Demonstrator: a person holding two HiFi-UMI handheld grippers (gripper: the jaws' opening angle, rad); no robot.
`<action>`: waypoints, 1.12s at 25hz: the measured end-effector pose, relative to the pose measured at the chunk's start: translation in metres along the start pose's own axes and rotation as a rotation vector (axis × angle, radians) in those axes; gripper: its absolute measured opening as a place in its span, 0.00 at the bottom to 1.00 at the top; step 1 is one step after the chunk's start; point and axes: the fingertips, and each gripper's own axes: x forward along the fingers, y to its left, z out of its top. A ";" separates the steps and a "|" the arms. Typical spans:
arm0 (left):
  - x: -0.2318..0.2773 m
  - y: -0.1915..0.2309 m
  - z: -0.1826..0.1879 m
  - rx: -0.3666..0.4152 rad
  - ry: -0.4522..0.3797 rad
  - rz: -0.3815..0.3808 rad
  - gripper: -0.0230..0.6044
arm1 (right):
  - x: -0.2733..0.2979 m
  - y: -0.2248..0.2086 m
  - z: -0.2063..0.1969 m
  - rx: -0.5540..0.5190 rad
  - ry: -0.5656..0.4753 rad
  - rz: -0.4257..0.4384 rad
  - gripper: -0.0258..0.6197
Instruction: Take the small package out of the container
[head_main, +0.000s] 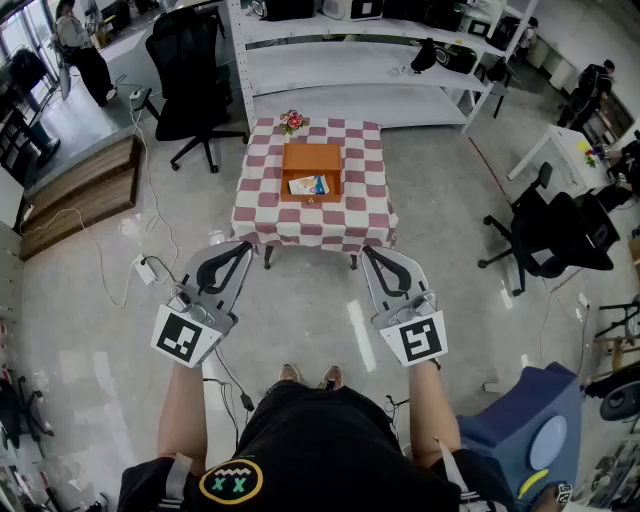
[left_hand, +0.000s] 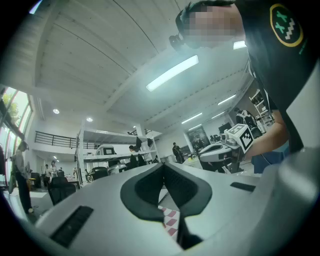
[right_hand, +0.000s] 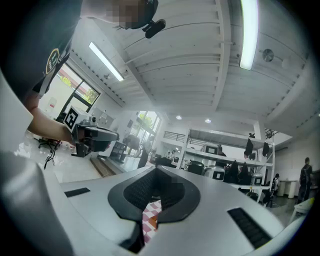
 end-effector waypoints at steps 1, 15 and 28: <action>0.000 0.000 0.001 -0.001 0.000 0.001 0.07 | 0.000 0.000 0.001 0.001 0.000 0.000 0.07; 0.001 0.000 -0.001 0.002 0.004 0.002 0.07 | 0.000 -0.001 -0.003 0.006 0.003 -0.003 0.07; 0.002 0.001 -0.003 0.005 0.007 0.001 0.07 | 0.003 0.002 -0.010 0.029 0.009 0.038 0.32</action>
